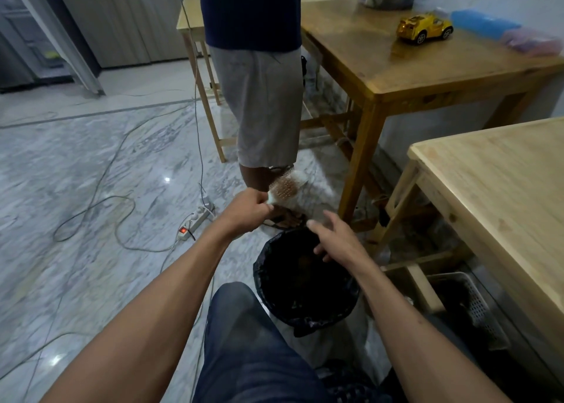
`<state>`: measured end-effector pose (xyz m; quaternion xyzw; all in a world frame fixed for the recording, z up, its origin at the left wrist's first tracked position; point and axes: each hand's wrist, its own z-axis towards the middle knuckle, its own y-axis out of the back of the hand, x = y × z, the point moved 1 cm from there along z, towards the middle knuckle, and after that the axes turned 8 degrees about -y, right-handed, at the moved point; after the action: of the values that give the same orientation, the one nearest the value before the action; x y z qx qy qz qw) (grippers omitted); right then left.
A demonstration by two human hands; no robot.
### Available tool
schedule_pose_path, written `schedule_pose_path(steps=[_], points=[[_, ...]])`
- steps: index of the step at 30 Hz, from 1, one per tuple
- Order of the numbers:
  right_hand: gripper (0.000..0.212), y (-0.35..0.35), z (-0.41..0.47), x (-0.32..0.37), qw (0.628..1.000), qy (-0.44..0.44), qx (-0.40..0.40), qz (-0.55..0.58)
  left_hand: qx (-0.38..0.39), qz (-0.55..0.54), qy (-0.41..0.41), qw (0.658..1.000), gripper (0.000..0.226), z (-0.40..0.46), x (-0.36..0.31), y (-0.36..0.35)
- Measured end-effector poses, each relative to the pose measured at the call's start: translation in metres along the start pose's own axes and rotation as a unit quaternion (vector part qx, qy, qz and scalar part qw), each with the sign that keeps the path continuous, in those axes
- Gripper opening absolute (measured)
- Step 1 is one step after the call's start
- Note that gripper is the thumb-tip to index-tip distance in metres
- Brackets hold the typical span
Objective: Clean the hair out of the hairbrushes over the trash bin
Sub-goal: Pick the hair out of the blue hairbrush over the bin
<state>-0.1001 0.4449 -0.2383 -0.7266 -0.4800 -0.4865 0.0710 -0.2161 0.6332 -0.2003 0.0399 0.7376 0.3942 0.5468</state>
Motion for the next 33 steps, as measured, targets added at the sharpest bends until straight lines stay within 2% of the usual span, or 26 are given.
schedule_pose_path(steps=[3,7,10,16,21,22,24,26,28,31,33], points=[[0.055,-0.005,0.002,0.019,0.994,0.036,0.029,0.099,0.03,0.066,-0.042,0.996,0.044,0.003,-0.008,-0.013],[0.028,-0.014,0.004,0.031,0.986,0.069,0.046,0.147,0.024,0.076,-0.058,0.995,0.024,0.004,-0.017,-0.021],[0.016,-0.009,0.002,0.026,0.984,0.065,0.003,0.165,0.0,0.05,-0.03,0.998,0.026,0.007,-0.013,-0.016],[0.016,0.004,-0.003,0.009,0.989,0.086,-0.015,0.122,-0.033,0.025,0.026,0.999,0.018,0.0,0.003,-0.012],[0.017,0.009,-0.004,-0.008,0.994,0.038,0.006,0.098,-0.049,0.075,0.032,0.995,0.024,-0.001,0.007,-0.014],[0.023,0.01,-0.004,-0.009,0.998,0.011,0.023,0.063,-0.043,0.097,0.019,0.994,0.025,-0.001,0.007,-0.014],[0.051,0.009,0.0,-0.01,0.998,-0.041,0.046,0.008,-0.036,0.129,-0.009,0.991,0.03,-0.001,0.008,-0.013],[0.064,0.008,0.003,-0.004,0.997,-0.048,0.029,0.047,-0.037,0.15,-0.039,0.987,0.031,-0.001,0.009,-0.014],[0.056,0.006,0.004,0.009,0.995,-0.026,0.008,0.101,-0.033,0.16,-0.064,0.985,0.03,-0.002,0.005,-0.017],[0.025,-0.003,0.005,0.027,0.989,0.027,0.039,0.14,-0.03,0.166,-0.099,0.981,0.023,-0.003,-0.004,-0.024],[0.022,-0.011,0.006,0.032,0.983,0.057,0.054,0.166,-0.029,0.169,-0.113,0.979,0.017,-0.003,-0.011,-0.027]])
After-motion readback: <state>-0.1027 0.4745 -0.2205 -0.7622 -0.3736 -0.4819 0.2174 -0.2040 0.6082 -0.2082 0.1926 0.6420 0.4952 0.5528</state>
